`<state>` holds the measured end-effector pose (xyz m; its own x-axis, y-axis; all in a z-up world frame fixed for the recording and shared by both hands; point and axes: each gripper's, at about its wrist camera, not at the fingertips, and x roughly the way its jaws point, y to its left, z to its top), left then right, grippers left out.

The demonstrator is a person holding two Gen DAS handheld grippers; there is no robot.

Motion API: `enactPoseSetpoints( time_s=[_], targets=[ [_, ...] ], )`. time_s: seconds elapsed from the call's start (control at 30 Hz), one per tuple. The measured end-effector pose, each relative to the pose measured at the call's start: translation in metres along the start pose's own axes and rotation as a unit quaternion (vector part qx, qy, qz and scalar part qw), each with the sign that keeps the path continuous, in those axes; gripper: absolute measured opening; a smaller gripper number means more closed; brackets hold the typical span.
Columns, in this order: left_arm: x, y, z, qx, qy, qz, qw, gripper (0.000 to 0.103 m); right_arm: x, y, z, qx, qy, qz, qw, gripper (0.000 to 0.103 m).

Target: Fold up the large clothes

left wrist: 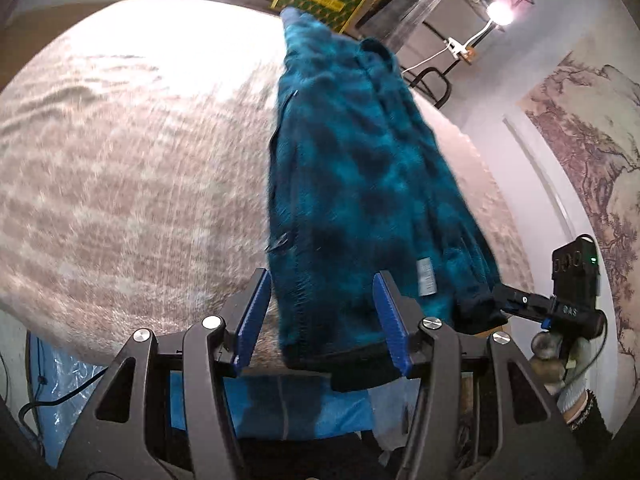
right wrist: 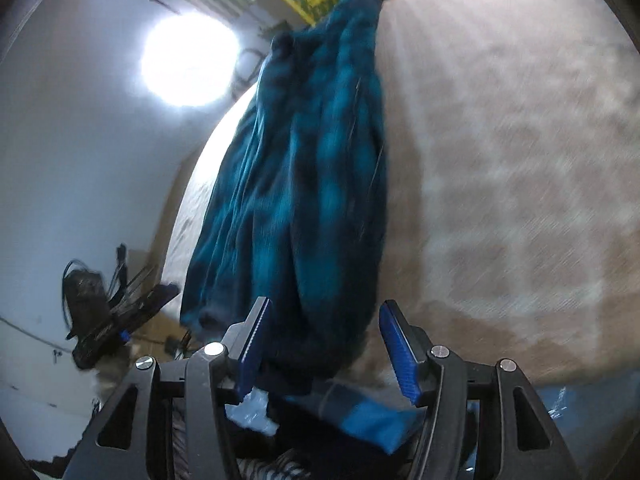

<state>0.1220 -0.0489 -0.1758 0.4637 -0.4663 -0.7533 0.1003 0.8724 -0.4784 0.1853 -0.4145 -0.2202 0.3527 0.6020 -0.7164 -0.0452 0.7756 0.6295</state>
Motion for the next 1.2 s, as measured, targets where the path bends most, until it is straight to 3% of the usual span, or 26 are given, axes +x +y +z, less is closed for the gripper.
enactPoseSetpoints(
  time_s=[0.03, 0.07, 0.1, 0.23, 0.3, 0.4, 0.53, 0.63, 0.67, 0.7, 0.8, 0.97, 1.2],
  targets=[
    [0.005, 0.003, -0.001, -0.002, 0.006, 0.004, 1.0, 0.053, 0.006, 0.003, -0.003, -0.011, 0.009, 0.008, 1.0, 0.051],
    [0.008, 0.005, -0.002, -0.007, 0.013, 0.002, 0.9999, 0.053, 0.009, 0.007, -0.003, -0.019, 0.013, 0.016, 1.0, 0.029],
    [0.013, 0.006, -0.003, -0.012, 0.022, -0.003, 0.9997, 0.053, 0.008, 0.01, -0.002, -0.025, 0.013, 0.017, 0.999, 0.02],
    [0.011, 0.002, -0.004, -0.002, 0.013, 0.005, 0.9999, 0.053, -0.039, 0.026, -0.002, -0.047, -0.031, 0.01, 0.998, 0.013],
    [0.007, 0.001, -0.005, 0.003, 0.004, 0.007, 1.0, 0.053, -0.049, 0.025, -0.009, -0.049, -0.052, 0.009, 0.997, 0.012],
    [0.002, 0.0, -0.005, 0.013, -0.001, 0.016, 0.9998, 0.053, -0.004, 0.004, -0.026, -0.012, 0.008, -0.025, 1.0, 0.012],
    [-0.003, 0.001, -0.007, 0.019, -0.007, 0.019, 0.9996, 0.053, -0.005, 0.015, -0.029, -0.051, 0.002, -0.051, 0.997, 0.015],
    [0.0, 0.003, -0.008, 0.008, -0.004, 0.015, 0.9998, 0.053, -0.012, 0.029, -0.03, -0.078, 0.013, -0.064, 0.995, 0.024],
    [0.0, 0.002, -0.009, 0.007, -0.005, 0.019, 0.9998, 0.053, -0.013, 0.033, -0.03, -0.084, 0.015, -0.065, 0.994, 0.034],
    [-0.002, 0.001, -0.009, 0.01, -0.01, 0.023, 0.9996, 0.053, -0.014, 0.034, -0.03, -0.086, 0.014, -0.07, 0.994, 0.038],
    [-0.01, -0.009, -0.006, 0.026, -0.028, 0.026, 0.9989, 0.053, -0.026, 0.042, -0.034, -0.112, -0.019, -0.112, 0.987, 0.038],
    [-0.026, -0.047, 0.004, 0.073, -0.045, 0.005, 0.9964, 0.053, -0.049, 0.047, -0.019, -0.121, -0.069, -0.09, 0.986, 0.038],
    [-0.012, -0.111, 0.037, 0.133, -0.027, -0.039, 0.9899, 0.053, -0.064, 0.05, 0.04, -0.139, -0.102, -0.076, 0.982, 0.043]
  ],
)
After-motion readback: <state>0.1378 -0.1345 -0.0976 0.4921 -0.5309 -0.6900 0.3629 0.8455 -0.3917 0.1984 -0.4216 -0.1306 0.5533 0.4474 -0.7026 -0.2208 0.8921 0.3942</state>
